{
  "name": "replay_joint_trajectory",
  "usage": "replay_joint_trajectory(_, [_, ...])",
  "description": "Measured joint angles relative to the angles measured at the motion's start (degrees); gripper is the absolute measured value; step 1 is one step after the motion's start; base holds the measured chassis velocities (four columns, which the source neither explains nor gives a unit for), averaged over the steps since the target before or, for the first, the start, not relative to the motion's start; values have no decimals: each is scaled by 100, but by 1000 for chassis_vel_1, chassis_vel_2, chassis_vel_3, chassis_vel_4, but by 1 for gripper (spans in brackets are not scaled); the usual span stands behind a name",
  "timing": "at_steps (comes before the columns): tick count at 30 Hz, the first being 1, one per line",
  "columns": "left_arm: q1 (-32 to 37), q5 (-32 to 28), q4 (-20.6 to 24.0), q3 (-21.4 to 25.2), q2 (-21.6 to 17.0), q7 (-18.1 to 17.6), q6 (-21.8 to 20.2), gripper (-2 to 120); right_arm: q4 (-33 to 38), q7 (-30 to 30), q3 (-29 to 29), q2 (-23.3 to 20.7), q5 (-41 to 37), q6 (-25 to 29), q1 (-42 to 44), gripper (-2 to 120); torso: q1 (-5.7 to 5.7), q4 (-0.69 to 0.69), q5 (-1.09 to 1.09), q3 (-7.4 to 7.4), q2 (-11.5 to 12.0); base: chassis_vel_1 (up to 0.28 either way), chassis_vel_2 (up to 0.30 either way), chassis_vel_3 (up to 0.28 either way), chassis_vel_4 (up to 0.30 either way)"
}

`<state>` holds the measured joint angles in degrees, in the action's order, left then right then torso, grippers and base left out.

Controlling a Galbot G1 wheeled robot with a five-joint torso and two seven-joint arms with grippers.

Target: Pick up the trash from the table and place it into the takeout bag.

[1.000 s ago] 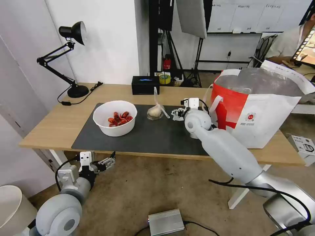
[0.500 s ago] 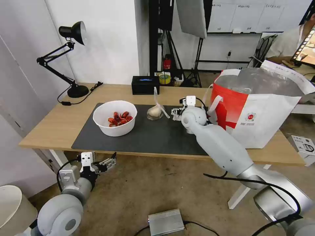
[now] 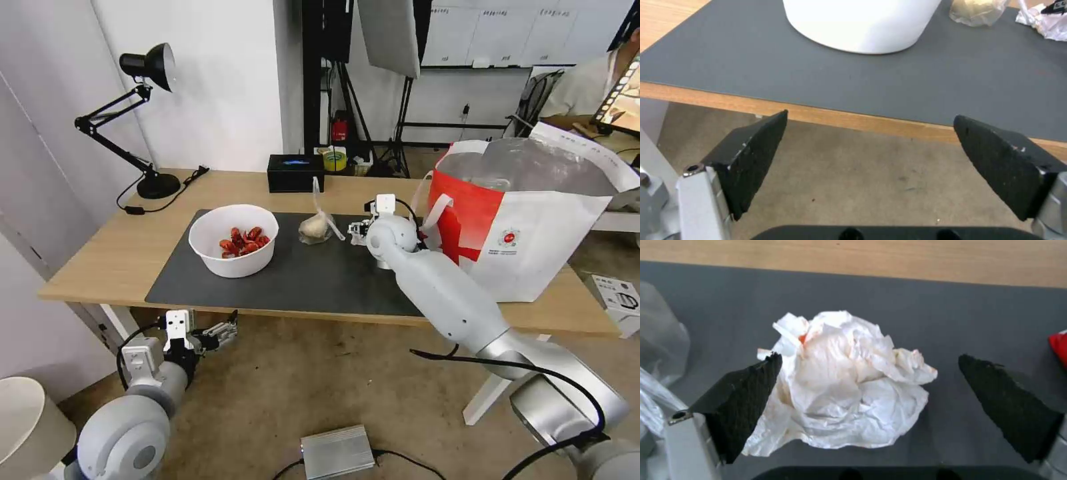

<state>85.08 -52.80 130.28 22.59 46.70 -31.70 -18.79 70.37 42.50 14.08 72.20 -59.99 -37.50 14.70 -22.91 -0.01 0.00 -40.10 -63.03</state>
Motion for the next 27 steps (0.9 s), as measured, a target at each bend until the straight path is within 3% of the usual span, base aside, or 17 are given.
replay_joint_trajectory(4, [20,9,21,11,14,0,1,100,-48,32,-13,24,-39,-2,1,100,0,0,0,0,0,0,0,0,0])
replay_joint_trajectory(8, [42,22,36,18,34,0,1,100,-86,56,-27,40,-110,-3,0,92,0,0,0,0,0,0,0,0,0])
replay_joint_trajectory(11, [63,38,46,21,57,0,3,100,-102,99,-37,49,-163,-3,18,75,0,0,0,0,0,0,0,0,0])
replay_joint_trajectory(17, [66,41,58,26,58,0,7,100,-103,151,-47,50,-229,-3,51,58,0,0,0,0,0,0,0,0,0])
replay_joint_trajectory(26, [54,41,62,27,47,0,12,100,-96,267,-75,64,-394,0,86,20,0,1,0,0,0,0,0,0,0])
replay_joint_trajectory(27, [54,41,62,27,47,0,12,100,-96,267,-75,64,-394,0,86,20,0,1,0,0,0,0,0,0,0])
